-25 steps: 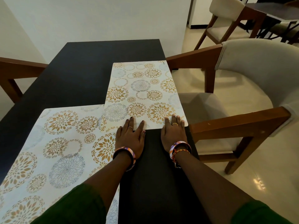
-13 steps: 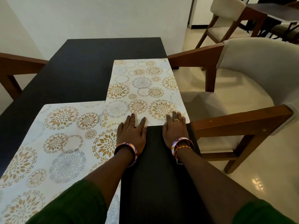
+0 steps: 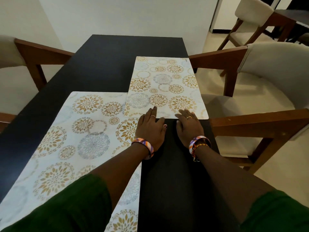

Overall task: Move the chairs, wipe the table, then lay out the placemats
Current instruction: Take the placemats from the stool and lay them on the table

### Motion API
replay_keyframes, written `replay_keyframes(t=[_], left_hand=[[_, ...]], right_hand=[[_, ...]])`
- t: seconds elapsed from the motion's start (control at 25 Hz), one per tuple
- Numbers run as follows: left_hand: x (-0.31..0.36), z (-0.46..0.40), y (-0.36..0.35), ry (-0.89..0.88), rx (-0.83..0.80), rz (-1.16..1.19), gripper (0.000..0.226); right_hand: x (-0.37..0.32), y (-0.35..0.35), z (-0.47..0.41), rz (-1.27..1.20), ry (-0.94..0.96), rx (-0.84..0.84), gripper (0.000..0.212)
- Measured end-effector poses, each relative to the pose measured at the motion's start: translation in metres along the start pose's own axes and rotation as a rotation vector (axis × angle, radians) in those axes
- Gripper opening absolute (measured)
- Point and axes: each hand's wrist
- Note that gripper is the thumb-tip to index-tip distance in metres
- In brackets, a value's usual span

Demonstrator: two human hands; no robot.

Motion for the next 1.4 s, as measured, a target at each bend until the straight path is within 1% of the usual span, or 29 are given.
replay_keyframes(t=[0.16, 0.32, 0.44, 0.52, 0.64, 0.76, 0.88, 1.0, 1.12, 1.4], left_hand=[[-0.024, 0.035, 0.018, 0.112, -0.043, 0.008, 0.048], [-0.055, 0.096, 0.028, 0.256, -0.073, -0.027, 0.055], [-0.073, 0.143, 0.035, 0.366, -0.054, -0.024, 0.060], [-0.082, 0.176, 0.039, 0.431, -0.037, -0.032, 0.061], [-0.095, 0.222, 0.042, 0.509, -0.065, -0.040, 0.061], [-0.114, 0.256, 0.048, 0.549, -0.077, -0.062, 0.064], [-0.138, 0.284, 0.058, 0.567, -0.069, -0.093, 0.065], [-0.162, 0.294, 0.065, 0.596, -0.078, -0.102, 0.066], [-0.179, 0.283, 0.071, 0.606, -0.094, -0.097, 0.066], [-0.238, 0.198, 0.088, 0.622, -0.147, -0.077, 0.068]], right_hand=[[-0.037, -0.001, 0.040, -0.069, 0.131, -0.042, 0.038], [-0.090, 0.004, 0.086, -0.116, 0.260, -0.166, 0.043], [-0.127, 0.003, 0.121, -0.014, 0.342, -0.242, 0.057], [-0.150, -0.002, 0.146, 0.063, 0.349, -0.314, 0.066], [-0.177, -0.011, 0.174, 0.157, 0.346, -0.440, 0.077], [-0.199, -0.017, 0.184, 0.195, 0.378, -0.479, 0.080], [-0.225, -0.022, 0.186, 0.221, 0.451, -0.506, 0.080], [-0.247, -0.027, 0.174, 0.236, 0.511, -0.528, 0.080], [-0.260, -0.033, 0.153, 0.231, 0.527, -0.547, 0.081], [-0.285, -0.052, 0.060, 0.245, 0.516, -0.565, 0.082]])
Point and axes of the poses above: each hand's wrist, its own z-axis away from the middle knuckle, its own y-axis out of the back of the hand, x = y × z, and after that the axes turned 8 degrees about z, right-handed
